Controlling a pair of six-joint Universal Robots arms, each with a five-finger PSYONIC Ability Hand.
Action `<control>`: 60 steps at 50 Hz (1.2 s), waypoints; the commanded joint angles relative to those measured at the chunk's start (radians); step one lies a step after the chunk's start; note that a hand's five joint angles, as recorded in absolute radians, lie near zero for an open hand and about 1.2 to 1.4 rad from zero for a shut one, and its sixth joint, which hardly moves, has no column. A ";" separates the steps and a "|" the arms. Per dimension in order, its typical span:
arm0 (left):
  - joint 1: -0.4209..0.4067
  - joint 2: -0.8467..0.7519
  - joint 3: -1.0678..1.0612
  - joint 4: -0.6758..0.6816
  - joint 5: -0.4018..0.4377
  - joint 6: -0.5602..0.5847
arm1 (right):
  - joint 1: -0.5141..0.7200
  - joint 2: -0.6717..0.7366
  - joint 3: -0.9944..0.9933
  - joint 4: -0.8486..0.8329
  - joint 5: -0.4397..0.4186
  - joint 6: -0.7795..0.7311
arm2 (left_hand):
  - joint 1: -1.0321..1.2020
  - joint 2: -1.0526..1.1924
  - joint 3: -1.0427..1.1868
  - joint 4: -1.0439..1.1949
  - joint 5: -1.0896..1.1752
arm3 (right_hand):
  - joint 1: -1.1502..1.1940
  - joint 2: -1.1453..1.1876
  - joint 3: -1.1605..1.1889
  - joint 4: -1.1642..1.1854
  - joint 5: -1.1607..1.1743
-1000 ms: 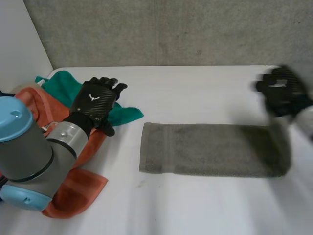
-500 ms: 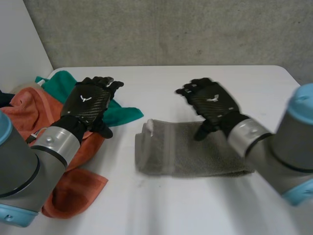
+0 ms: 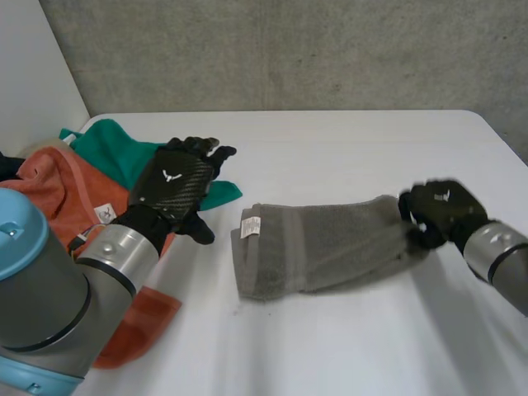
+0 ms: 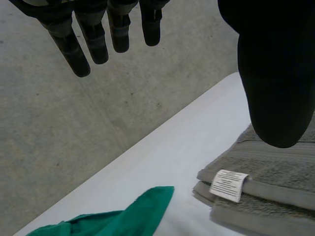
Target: Fold the laundry.
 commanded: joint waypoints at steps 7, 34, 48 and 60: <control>0.044 0.038 -0.022 -0.010 -0.007 -0.007 | 0.366 0.006 -0.061 -0.201 -0.157 0.140 | -0.015 -0.034 -0.040 -0.030 -0.051 | 0.322 0.214 0.208 0.199 0.231; -0.118 -0.230 0.375 -0.212 0.038 -0.205 | 0.271 0.180 -0.365 0.153 0.079 0.565 | -0.015 -0.034 -0.040 -0.030 -0.051 | -0.899 -1.007 -1.014 -1.022 -0.991; -0.198 -0.595 0.752 -0.596 -0.201 -0.212 | 0.286 0.382 -0.521 0.361 0.120 0.413 | -0.015 -0.034 -0.040 -0.030 -0.051 | -0.899 -1.007 -1.014 -1.022 -0.991; -0.163 -0.598 0.679 -0.608 -0.209 -0.160 | 0.327 0.450 -0.524 0.341 0.143 0.321 | -0.015 -0.034 -0.040 -0.030 -0.051 | -0.899 -1.007 -1.014 -1.022 -0.991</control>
